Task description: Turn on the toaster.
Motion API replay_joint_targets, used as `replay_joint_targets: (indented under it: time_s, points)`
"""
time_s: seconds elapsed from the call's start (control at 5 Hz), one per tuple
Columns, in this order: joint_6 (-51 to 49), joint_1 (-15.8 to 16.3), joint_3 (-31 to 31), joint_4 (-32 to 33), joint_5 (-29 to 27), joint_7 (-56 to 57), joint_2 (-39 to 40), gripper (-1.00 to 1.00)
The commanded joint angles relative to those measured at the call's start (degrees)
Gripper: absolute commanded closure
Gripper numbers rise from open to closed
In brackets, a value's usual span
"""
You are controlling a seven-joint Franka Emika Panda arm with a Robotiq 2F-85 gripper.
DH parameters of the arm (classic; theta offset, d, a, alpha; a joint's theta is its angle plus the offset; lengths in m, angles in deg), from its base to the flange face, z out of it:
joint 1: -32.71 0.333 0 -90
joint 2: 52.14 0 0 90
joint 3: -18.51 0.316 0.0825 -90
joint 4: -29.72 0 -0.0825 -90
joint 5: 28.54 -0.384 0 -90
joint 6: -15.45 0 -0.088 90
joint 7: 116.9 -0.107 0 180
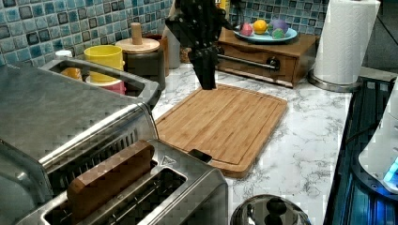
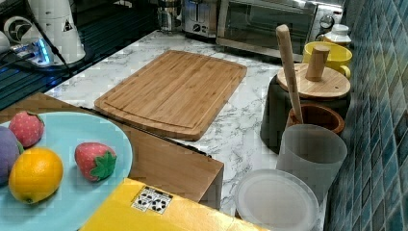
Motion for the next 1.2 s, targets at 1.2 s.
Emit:
replay_joint_targets:
  time_s: [1.2]
  points:
    - [17.5, 3.9, 5.0, 11.1, -10.9, 15.4, -0.4, 1.0]
